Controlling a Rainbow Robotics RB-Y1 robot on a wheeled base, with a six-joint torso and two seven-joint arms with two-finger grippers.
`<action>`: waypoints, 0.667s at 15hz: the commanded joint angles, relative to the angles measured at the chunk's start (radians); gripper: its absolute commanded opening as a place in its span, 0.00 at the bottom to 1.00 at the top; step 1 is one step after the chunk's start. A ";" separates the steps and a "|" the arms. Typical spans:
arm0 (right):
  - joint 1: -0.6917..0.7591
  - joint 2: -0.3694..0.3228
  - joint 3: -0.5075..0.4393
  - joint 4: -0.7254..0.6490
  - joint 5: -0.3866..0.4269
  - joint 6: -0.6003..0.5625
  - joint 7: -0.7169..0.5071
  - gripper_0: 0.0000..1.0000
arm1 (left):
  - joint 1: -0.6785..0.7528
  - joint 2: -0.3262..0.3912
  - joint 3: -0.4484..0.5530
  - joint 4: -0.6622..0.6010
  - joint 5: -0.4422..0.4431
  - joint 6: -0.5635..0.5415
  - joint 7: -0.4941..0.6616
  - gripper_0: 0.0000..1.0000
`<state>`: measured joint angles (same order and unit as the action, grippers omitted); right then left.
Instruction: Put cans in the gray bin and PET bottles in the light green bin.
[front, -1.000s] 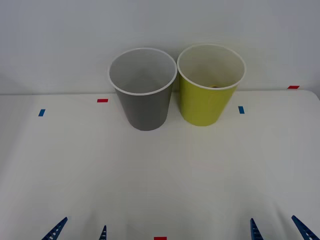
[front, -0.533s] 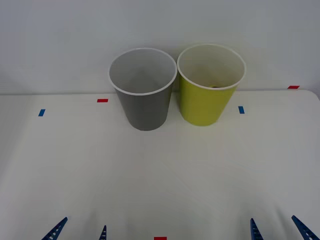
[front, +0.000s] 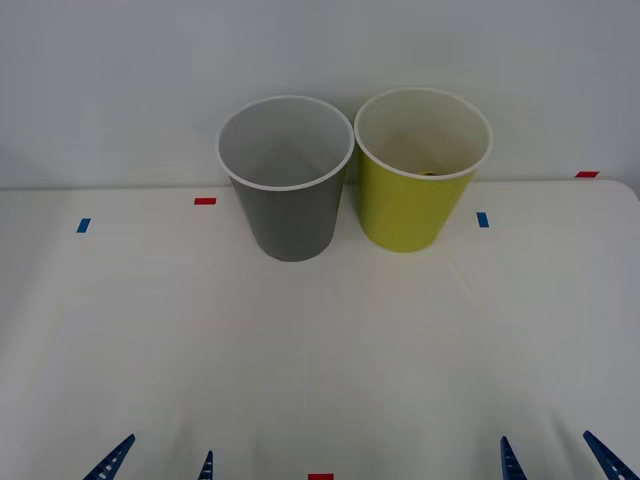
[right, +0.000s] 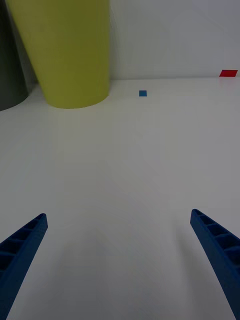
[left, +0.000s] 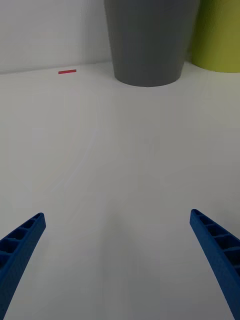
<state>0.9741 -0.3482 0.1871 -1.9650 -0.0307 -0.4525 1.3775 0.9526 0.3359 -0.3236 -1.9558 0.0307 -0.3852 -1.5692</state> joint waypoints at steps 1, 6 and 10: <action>0.000 0.000 0.000 0.000 0.000 0.000 0.000 1.00 | 0.000 0.000 0.000 0.000 0.000 0.000 0.000 1.00; 0.000 0.000 0.000 0.000 0.000 0.000 0.000 1.00 | 0.000 0.000 0.000 0.000 0.000 0.000 0.000 1.00; 0.000 0.000 0.000 0.000 0.000 0.000 0.000 1.00 | 0.000 0.000 0.000 0.000 0.000 0.000 0.000 1.00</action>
<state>0.9741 -0.3482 0.1871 -1.9650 -0.0307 -0.4525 1.3775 0.9526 0.3359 -0.3236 -1.9558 0.0307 -0.3852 -1.5693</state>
